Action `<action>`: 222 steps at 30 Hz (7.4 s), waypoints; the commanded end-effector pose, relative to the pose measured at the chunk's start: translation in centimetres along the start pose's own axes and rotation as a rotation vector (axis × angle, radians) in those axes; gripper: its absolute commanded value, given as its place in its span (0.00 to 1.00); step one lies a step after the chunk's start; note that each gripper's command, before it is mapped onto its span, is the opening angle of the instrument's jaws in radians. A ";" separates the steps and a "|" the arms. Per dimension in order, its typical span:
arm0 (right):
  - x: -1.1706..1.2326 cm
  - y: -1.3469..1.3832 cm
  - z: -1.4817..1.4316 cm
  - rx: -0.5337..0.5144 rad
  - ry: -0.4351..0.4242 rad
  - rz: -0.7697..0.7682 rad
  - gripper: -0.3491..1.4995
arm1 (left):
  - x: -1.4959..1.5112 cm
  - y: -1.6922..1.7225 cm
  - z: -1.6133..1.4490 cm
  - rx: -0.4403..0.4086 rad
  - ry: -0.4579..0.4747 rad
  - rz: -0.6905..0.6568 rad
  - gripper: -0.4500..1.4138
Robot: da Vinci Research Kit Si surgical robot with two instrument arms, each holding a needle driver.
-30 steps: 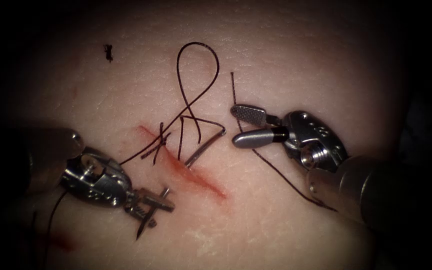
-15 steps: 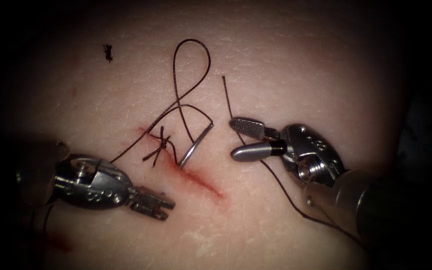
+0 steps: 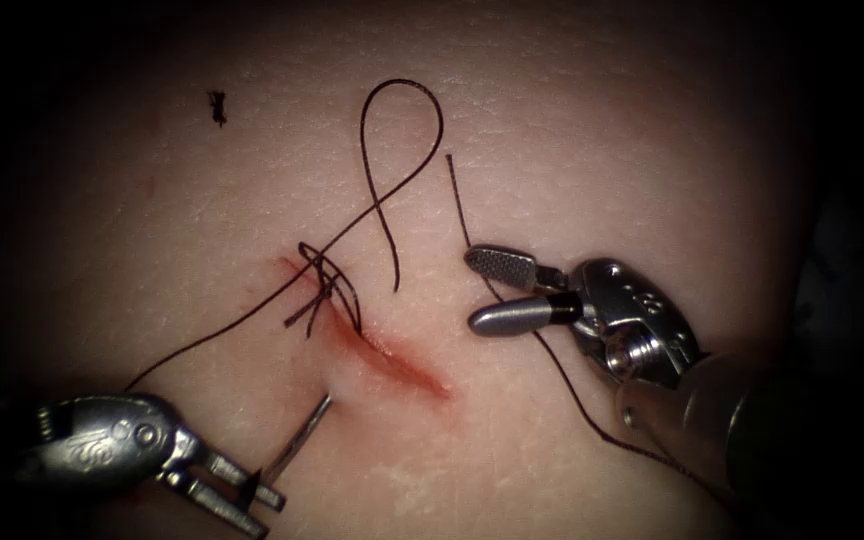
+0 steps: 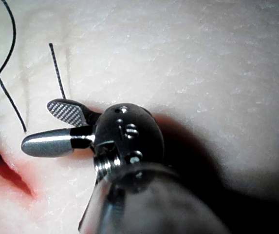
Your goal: Wound Closure
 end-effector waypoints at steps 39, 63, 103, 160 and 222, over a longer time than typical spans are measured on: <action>-0.47 -0.88 1.14 -0.096 -0.430 -0.588 0.88 | 0.53 1.05 -0.85 0.237 0.433 0.481 0.00; -0.91 -0.78 0.89 -0.107 -0.635 -0.564 0.00 | 0.31 0.68 -0.99 0.483 0.478 0.476 0.00; -0.30 -1.35 0.83 -0.126 -0.456 -0.730 0.92 | -0.35 0.82 -1.92 1.109 0.446 0.474 0.00; -0.64 -2.52 1.13 0.030 -0.482 -0.698 0.76 | -0.55 0.40 -1.13 0.861 0.434 0.502 0.00; -0.97 -2.77 0.86 0.137 -0.503 -0.727 0.00 | -0.83 0.65 -1.01 0.845 0.457 0.539 0.00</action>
